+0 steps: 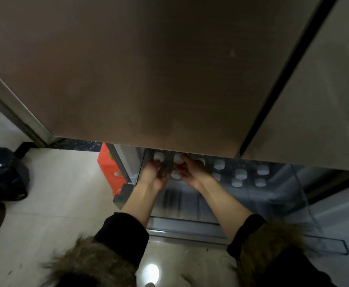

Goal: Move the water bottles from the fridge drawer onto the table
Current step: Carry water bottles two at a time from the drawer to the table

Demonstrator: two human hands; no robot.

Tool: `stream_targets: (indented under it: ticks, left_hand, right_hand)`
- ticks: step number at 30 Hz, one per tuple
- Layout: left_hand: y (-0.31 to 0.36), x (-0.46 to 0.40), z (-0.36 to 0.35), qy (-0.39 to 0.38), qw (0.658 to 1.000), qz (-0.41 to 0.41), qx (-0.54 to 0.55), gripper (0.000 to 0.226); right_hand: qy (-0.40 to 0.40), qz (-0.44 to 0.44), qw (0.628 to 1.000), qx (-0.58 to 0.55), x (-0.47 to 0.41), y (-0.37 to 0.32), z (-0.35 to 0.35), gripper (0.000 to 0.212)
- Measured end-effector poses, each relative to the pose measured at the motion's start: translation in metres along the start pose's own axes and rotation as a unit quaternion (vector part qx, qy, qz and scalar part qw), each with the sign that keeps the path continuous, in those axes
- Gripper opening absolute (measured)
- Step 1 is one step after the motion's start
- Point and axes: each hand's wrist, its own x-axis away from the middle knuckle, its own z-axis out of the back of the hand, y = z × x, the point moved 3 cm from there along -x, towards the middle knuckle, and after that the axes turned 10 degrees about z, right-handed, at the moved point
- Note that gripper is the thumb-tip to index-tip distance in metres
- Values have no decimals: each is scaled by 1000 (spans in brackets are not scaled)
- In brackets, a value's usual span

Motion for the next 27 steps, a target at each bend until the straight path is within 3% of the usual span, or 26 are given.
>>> stream_targets:
  ticks: [4, 9, 14, 18, 22, 27]
  left_hand:
    - [1, 10, -8, -21, 999, -1, 26, 21]
    - [-2, 6, -11, -26, 998, 13, 52, 16]
    - [-10, 8, -4, 19, 997, 16, 68, 10]
    - [-8, 27, 7, 19, 999, 34, 16, 10]
    - [2, 45, 16, 25, 994, 41, -102, 11]
    - [7, 66, 20, 56, 980, -47, -185, 16]
  right_hand:
    - [16, 20, 999, 30, 3, 1, 1, 13]
    - [1, 11, 1000, 26, 11, -1, 8, 11]
    - [-41, -34, 998, 28, 27, 3, 18, 12]
    - [-45, -61, 997, 14, 43, 7, 20, 13]
    - [-33, -26, 999, 33, 58, 7, 18, 9]
    - [-24, 53, 989, 135, 84, -9, 20, 9]
